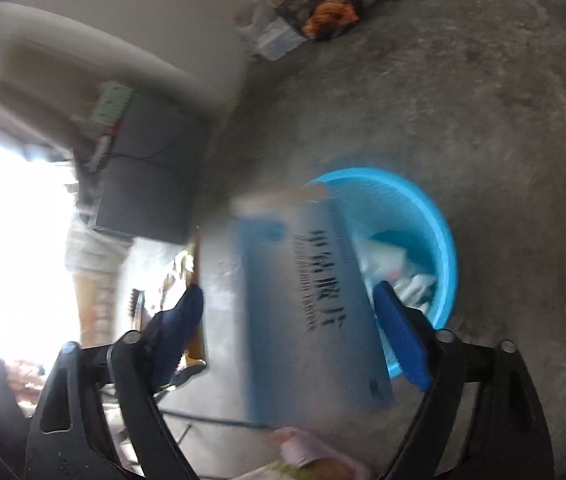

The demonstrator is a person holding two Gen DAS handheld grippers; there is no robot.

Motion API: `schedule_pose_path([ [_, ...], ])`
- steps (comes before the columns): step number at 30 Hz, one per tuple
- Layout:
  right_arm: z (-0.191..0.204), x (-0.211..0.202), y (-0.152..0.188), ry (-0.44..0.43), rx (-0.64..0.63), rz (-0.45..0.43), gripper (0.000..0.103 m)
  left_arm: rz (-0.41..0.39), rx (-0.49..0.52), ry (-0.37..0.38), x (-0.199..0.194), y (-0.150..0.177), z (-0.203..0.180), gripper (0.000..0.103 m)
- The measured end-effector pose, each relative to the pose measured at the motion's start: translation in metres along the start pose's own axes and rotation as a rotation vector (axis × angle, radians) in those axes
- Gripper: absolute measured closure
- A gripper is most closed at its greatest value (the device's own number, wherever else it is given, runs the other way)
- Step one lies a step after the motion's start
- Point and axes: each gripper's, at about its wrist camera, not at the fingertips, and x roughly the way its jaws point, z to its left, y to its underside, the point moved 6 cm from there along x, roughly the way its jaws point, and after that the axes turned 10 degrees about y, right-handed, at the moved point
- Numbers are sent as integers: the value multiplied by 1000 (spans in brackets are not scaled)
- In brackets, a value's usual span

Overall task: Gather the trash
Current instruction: 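Carry the Enaak packet and medicine box to the blue wastebasket and open both tools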

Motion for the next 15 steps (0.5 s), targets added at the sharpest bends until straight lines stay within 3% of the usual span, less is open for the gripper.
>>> schedule_pose_path([
  [3, -14, 6, 7, 18, 47, 25, 19, -5, -41, 9, -2, 2, 4, 48],
  [9, -37, -16, 34, 10, 87, 23, 19, -28, -17, 8, -24, 4, 3, 45],
  [15, -37, -54, 48, 0, 38, -18, 19, -61, -2, 60, -71, 14, -13, 39],
])
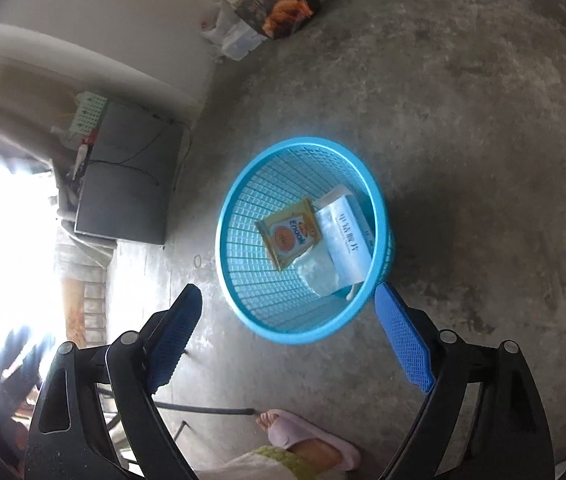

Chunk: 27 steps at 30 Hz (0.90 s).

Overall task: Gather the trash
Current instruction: 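Carry the Enaak packet and medicine box to the blue wastebasket and open both tools, then move both tools back over the table toward the pink sponge and red wrapper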

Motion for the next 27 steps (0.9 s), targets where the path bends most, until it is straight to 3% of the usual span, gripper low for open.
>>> schedule_pose_path([
  [6, 29, -31, 14, 3, -155, -27, 19, -18, -7, 22, -60, 20, -2, 27],
  [9, 56, -47, 26, -8, -258, -34, 19, -77, -20, 2, -107, 33, 11, 23],
  [17, 131, -83, 70, -141, -491, -44, 15, -249, -90, -77, -226, 87, 63, 19],
  [27, 225, -89, 158, -285, -713, 115, 15, -518, -305, -191, -362, 183, 149, 17],
])
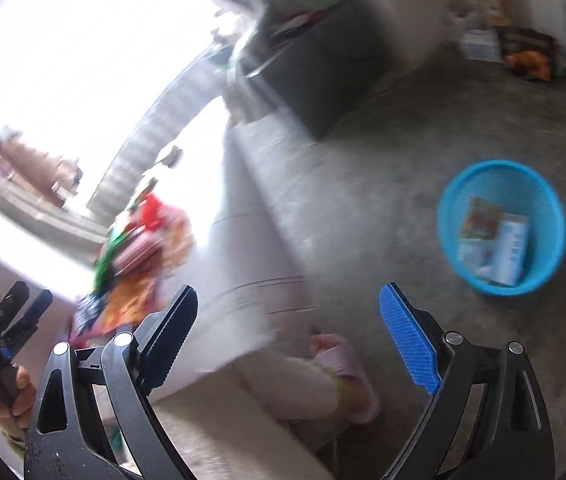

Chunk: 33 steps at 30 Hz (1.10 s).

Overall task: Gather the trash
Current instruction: 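Move both tools back over the table toward the pink sponge and red wrapper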

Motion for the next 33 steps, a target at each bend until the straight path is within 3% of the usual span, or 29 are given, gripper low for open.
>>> schedule_pose_path([
  [8, 96, 17, -1, -115, -102, 45, 15, -155, -162, -62, -72, -19, 79, 17],
  [14, 143, 39, -11, -167, -98, 85, 15, -173, -199, 6, -82, -25, 93, 17],
  [17, 156, 53, -20, -179, -76, 100, 19, -144, -96, 31, -66, -24, 75, 17],
  [19, 162, 61, -27, -170, -75, 101, 20, -123, -3, 8, -52, -23, 61, 17],
  [21, 164, 69, -34, -158, -79, 100, 22, -109, 92, -35, -35, -21, 48, 24],
  [26, 157, 82, -51, -162, -60, 114, 25, -35, 415, -241, 18, -10, 20, 39],
  [33, 152, 107, -74, -194, -67, 169, 25, 87, 708, -451, 88, 9, 15, 42],
])
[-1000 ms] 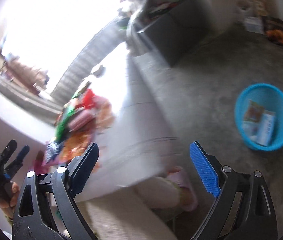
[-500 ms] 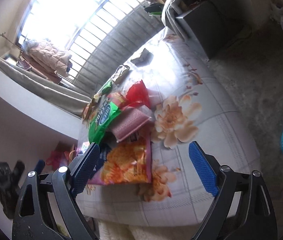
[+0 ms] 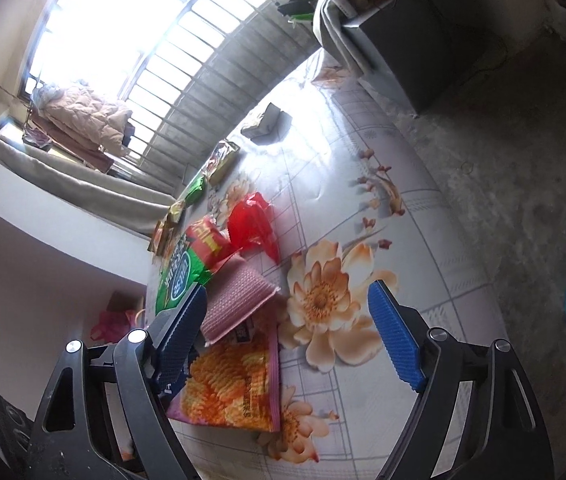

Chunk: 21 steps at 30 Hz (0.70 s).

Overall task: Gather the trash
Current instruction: 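Move both tools back over the table toward the pink sponge and red wrapper, then grasp the pink sponge with the left tool while the right tool grasps the red plastic wrapper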

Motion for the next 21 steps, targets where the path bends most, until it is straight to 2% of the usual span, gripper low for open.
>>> schedule_pose_path([
  [6, 3, 33, -24, -54, -6, 70, 25, 99, 155, -91, 48, 4, -13, 46],
  [13, 20, 71, -39, -109, -37, 134, 26, 202, 259, -131, 87, 14, -14, 52],
  [21, 39, 100, -43, -133, -76, 198, 29, 278, 262, -140, 112, 24, -5, 58],
])
